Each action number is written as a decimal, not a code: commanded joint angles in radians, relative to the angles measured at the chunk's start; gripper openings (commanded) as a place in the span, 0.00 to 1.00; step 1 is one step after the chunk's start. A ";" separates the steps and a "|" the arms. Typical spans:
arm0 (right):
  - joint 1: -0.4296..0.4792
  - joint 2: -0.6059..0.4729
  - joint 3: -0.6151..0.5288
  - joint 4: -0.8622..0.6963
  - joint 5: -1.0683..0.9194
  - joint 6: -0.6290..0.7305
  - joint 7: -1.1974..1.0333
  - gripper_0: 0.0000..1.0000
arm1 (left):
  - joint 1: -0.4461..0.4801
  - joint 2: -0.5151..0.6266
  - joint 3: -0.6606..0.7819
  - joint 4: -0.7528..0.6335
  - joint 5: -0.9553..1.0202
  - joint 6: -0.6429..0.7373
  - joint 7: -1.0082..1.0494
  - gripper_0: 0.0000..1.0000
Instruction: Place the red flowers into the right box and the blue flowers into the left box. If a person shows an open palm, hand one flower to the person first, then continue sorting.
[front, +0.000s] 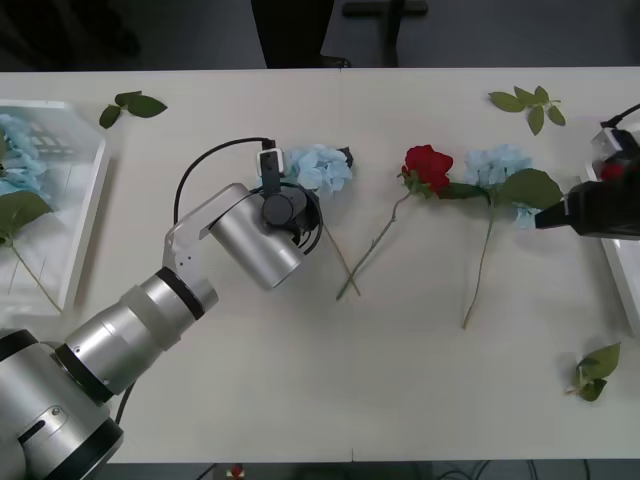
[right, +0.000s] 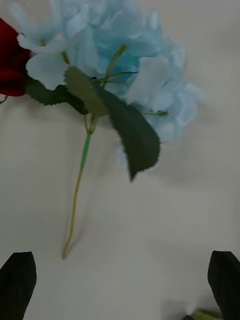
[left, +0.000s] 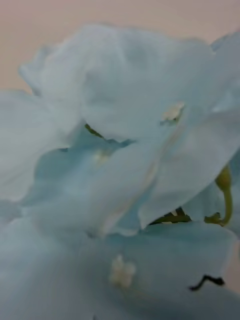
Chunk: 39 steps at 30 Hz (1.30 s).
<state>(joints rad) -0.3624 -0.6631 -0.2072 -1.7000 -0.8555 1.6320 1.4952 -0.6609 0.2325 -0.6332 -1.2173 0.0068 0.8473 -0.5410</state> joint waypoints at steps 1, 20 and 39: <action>0.016 0.037 0.089 -0.070 0.075 -0.034 -0.181 1.00 | -0.019 -0.005 0.000 0.032 0.005 -0.019 -0.013 0.09; 0.037 0.091 0.351 0.033 0.309 -0.301 -0.378 1.00 | 0.043 0.059 0.092 -0.149 0.061 0.064 -0.057 0.00; -0.004 0.151 0.391 0.132 0.377 -0.343 -0.375 1.00 | 0.119 0.073 0.198 -0.507 0.252 0.377 -0.128 1.00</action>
<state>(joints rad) -0.3270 -0.5363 0.1853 -1.5732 -0.4861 1.2879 1.1206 -0.5029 0.3365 -0.4210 -1.7084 0.2611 1.2201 -0.7345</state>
